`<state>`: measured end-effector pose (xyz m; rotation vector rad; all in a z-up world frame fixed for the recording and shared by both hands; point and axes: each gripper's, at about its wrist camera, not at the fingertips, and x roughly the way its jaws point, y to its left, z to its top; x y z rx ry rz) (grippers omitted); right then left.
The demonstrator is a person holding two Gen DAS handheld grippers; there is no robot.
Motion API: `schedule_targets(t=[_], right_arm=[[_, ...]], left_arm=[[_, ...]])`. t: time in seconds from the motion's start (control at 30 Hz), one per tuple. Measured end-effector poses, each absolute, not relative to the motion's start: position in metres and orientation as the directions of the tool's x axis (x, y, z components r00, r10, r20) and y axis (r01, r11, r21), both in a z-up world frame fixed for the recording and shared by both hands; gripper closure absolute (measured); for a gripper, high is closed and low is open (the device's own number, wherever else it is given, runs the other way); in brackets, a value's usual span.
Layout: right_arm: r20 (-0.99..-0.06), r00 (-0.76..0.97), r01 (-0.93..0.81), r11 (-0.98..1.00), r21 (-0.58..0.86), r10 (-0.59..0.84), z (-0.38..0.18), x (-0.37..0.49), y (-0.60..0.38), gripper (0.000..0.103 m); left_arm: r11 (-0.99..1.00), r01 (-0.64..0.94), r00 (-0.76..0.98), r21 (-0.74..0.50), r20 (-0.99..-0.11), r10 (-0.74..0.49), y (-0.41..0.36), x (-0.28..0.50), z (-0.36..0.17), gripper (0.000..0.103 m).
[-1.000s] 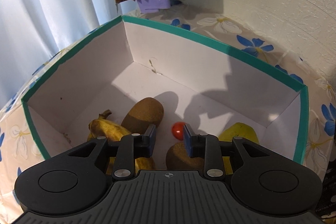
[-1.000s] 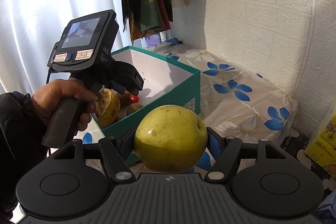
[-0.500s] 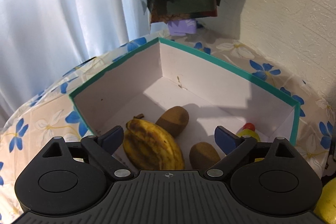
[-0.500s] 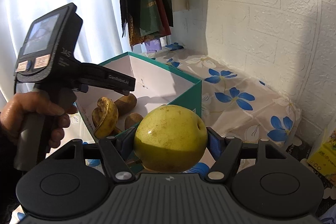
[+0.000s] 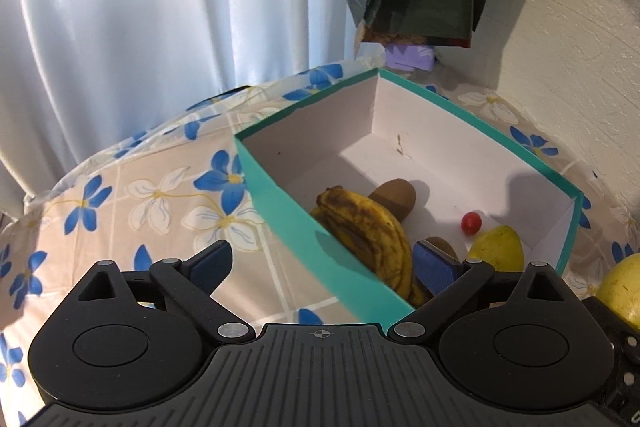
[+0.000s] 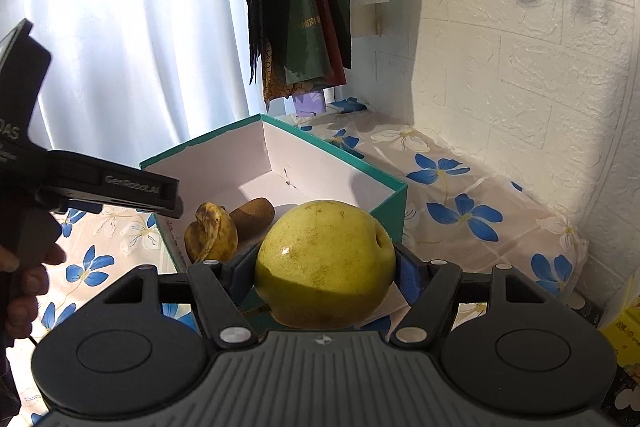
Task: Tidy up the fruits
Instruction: 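Lower the green apple into the box and open the right gripper while the left gripper withdraws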
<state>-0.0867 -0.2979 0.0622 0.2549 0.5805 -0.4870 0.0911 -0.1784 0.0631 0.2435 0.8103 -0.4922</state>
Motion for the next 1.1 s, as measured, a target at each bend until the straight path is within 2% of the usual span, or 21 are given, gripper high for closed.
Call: schedule_targets(t=[0.57,0.93,1.1], right_arm=[[-0.566,0.760,0.436,0.896,0.082,-0.319,0.062,-0.053,-0.293,0.033],[-0.567,0.762,0.411,0.910,0.051,-0.312,0.047,-0.010,-0.297,0.033],[-0.598,0.750,0.392,0.918,0.056,-0.284,0.032,0.007,-0.298,0.033]], left_arm=[[0.913,0.408,0.659,0.015,-0.696,-0.283,-0.087,0.064,0.100,0.002],[0.959,0.283,0.651,0.031,-0.740,-0.168,-0.038,0.065,0.087,0.003],[0.971,0.238,0.635,0.038,-0.762,-0.126,-0.021,0.065,0.080,0.003]])
